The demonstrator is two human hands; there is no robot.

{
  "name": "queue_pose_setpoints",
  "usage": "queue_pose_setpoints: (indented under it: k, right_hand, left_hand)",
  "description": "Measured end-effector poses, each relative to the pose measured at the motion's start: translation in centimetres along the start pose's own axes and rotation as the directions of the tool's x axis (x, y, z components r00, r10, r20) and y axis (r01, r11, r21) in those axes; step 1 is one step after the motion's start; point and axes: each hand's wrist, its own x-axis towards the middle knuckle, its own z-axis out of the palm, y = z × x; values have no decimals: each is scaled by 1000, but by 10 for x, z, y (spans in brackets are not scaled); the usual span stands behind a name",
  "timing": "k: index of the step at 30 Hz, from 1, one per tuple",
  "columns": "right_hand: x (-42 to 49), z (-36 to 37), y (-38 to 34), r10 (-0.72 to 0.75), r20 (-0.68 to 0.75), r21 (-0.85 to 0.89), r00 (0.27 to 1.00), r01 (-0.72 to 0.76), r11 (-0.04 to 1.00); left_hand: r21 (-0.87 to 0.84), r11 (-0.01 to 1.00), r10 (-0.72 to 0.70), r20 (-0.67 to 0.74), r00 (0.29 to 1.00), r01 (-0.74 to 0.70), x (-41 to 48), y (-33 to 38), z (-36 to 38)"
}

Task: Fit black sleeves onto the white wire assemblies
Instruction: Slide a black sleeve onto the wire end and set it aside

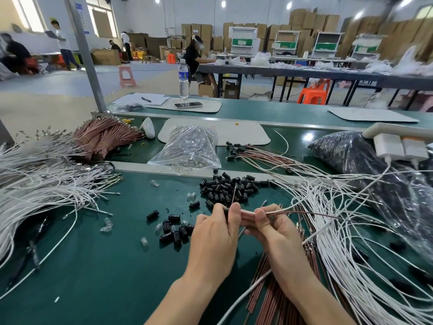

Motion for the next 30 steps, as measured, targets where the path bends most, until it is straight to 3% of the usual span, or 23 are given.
queue_pose_setpoints:
  k: [8, 15, 21, 25, 28, 30]
  right_hand:
    - [-3, 2, -5, 40, 9, 58, 999, -40, 998]
    - [-6, 10, -13, 14, -13, -35, 1000, -15, 999]
    - [-5, 10, -14, 51, 2, -7, 999, -51, 999]
    - [-2, 10, -20, 2, -58, 104, 998, 4, 995]
    - [-1, 0, -27, 8, -140, 207, 990, 21, 978]
    - [-2, -4, -31, 19, -162, 257, 987, 24, 966]
  left_hand:
    - [-18, 1000, -6, 32, 999, 6, 1, 0, -1]
    - [-85, 996, -23, 4, 1000, 23, 1, 0, 0]
    - [-83, 996, -22, 4, 1000, 22, 1, -1, 0]
    - [-304, 953, -36, -87, 996, 8, 6, 6, -6]
    - [-562, 827, -170, -219, 961, 18, 14, 10, -24]
    - [-645, 764, -279, -302, 912, 20, 18, 5, -40]
